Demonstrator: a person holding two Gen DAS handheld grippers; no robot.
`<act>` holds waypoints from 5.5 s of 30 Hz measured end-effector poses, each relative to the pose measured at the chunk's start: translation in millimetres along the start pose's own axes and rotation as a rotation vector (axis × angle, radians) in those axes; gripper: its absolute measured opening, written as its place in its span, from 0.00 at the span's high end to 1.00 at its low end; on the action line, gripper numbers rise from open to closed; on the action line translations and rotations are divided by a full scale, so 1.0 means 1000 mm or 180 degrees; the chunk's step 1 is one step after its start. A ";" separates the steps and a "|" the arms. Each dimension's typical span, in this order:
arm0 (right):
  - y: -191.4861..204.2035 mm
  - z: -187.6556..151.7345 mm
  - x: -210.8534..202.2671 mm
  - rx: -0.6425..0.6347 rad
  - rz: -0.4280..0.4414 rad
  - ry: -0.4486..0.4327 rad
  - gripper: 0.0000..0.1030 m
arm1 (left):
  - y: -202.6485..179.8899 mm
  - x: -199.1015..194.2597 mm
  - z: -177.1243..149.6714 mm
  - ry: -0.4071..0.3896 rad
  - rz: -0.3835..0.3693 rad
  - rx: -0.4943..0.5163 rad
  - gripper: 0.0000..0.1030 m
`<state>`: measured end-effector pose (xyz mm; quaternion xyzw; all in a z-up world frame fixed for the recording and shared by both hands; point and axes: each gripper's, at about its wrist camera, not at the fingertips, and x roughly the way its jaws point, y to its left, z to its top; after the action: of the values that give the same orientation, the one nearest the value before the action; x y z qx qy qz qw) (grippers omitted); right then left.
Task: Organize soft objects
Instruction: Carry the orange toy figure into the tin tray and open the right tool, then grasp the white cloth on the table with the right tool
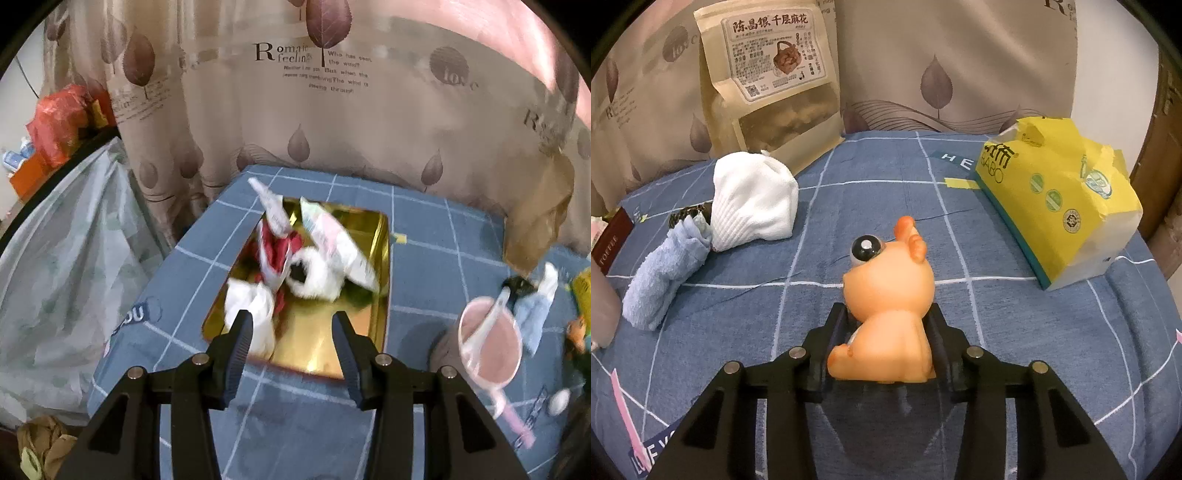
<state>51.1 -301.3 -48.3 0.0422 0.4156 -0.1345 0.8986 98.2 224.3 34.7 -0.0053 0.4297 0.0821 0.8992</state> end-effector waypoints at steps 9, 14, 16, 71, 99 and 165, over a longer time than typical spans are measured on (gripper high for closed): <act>-0.002 -0.002 -0.003 -0.0040 -0.0071 -0.0033 0.64 | -0.002 -0.014 -0.053 -0.0228 0.0250 0.0248 0.53; 0.007 0.001 -0.007 -0.0110 -0.0156 -0.0023 0.64 | -0.001 -0.018 -0.064 -0.0307 0.0228 0.0288 0.50; 0.015 0.005 -0.013 -0.0141 -0.0153 -0.0045 0.64 | 0.002 -0.018 -0.065 -0.0317 0.0186 0.0248 0.49; 0.487 0.096 0.031 -0.1611 0.1141 0.0313 0.63 | 0.071 0.008 -0.067 -0.0203 0.0273 -0.0565 0.47; 0.328 0.072 -0.076 -0.1217 0.1264 0.0028 0.34 | 0.069 0.006 -0.068 -0.0240 0.0308 -0.0530 0.47; -0.009 0.027 0.023 0.0256 0.0150 0.0112 0.66 | -0.191 -0.049 -0.076 -0.0546 -0.1083 0.1427 0.46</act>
<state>82.5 -319.6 -47.8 0.0904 0.4245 -0.1291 0.8916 38.7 22.4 13.4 0.1284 0.3524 -0.1668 0.9119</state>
